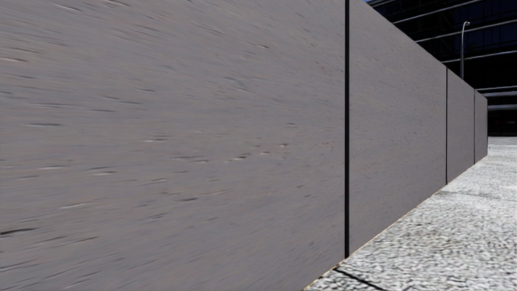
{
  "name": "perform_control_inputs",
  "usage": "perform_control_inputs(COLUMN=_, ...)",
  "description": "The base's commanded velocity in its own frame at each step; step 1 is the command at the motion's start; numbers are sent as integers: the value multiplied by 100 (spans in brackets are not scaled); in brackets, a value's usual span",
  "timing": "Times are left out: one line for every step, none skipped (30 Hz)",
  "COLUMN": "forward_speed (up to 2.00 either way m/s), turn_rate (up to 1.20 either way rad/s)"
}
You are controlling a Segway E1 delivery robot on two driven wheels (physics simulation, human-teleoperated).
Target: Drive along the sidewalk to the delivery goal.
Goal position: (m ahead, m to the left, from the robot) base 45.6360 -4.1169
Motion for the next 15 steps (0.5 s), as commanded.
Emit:
perform_control_inputs(forward_speed=0, turn_rate=0)
perform_control_inputs(forward_speed=0, turn_rate=0)
perform_control_inputs(forward_speed=-9, turn_rate=0)
perform_control_inputs(forward_speed=-50, turn_rate=-9)
perform_control_inputs(forward_speed=-88, turn_rate=-21)
perform_control_inputs(forward_speed=-88, turn_rate=-21)
perform_control_inputs(forward_speed=-92, turn_rate=-22)
perform_control_inputs(forward_speed=-92, turn_rate=-22)
perform_control_inputs(forward_speed=-93, turn_rate=-26)
perform_control_inputs(forward_speed=-94, turn_rate=-29)
perform_control_inputs(forward_speed=-94, turn_rate=-29)
perform_control_inputs(forward_speed=-94, turn_rate=-36)
perform_control_inputs(forward_speed=-94, turn_rate=-37)
perform_control_inputs(forward_speed=-94, turn_rate=-38)
perform_control_inputs(forward_speed=-94, turn_rate=-39)
